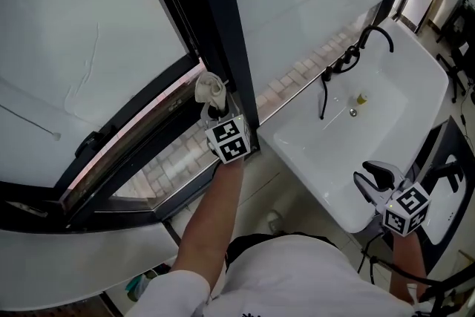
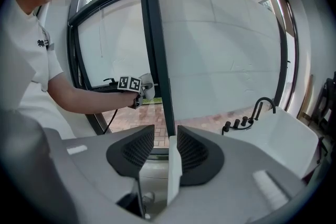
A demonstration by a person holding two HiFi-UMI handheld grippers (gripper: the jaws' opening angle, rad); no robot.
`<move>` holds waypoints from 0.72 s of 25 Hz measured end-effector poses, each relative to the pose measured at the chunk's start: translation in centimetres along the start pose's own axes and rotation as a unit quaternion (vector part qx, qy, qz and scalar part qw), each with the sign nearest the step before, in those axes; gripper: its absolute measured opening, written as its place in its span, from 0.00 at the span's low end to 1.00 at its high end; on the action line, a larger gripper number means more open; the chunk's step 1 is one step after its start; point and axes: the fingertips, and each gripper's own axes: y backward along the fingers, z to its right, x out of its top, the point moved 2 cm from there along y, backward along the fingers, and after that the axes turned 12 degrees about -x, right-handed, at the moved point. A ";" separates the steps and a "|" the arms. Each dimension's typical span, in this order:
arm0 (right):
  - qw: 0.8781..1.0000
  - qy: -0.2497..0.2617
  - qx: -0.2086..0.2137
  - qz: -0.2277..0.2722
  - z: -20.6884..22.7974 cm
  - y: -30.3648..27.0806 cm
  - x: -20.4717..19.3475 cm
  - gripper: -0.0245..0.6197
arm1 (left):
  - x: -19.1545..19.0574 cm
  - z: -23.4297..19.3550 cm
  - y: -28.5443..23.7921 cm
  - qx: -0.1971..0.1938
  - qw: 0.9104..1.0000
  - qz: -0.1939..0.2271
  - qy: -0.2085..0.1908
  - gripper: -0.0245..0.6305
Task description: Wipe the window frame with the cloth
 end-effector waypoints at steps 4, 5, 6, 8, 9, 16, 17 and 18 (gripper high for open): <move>1.000 -0.001 0.008 0.004 0.2 -0.4 0.0 0.25 | 0.5 0.4 0.9 -0.012 1.000 -0.011 0.002 0.19; 1.000 0.000 0.012 0.007 0.1 -0.6 0.2 0.25 | 0.7 0.7 1.4 -0.018 1.000 -0.012 -0.003 0.19; 1.000 0.002 0.016 0.010 -0.1 -0.9 0.5 0.25 | 0.8 1.1 1.9 -0.026 1.000 -0.014 -0.010 0.19; 0.999 0.009 0.028 0.016 -0.5 -1.7 1.2 0.25 | 0.7 2.2 2.6 -0.053 0.998 -0.024 -0.038 0.19; 0.999 0.013 0.035 0.019 -0.9 -2.1 1.5 0.25 | 0.6 2.8 2.6 -0.073 0.995 -0.035 -0.062 0.19; 0.996 0.021 0.075 0.037 -3.2 -3.7 2.5 0.25 | 0.4 6.6 0.2 -0.224 0.909 -0.193 -0.295 0.19; 0.996 0.019 0.077 0.039 -3.4 -3.8 2.5 0.25 | 0.8 6.7 -0.1 -0.236 0.894 -0.211 -0.316 0.19; 0.996 0.016 0.080 0.040 -3.7 -3.9 2.3 0.25 | 1.4 6.7 -0.4 -0.245 0.881 -0.227 -0.336 0.19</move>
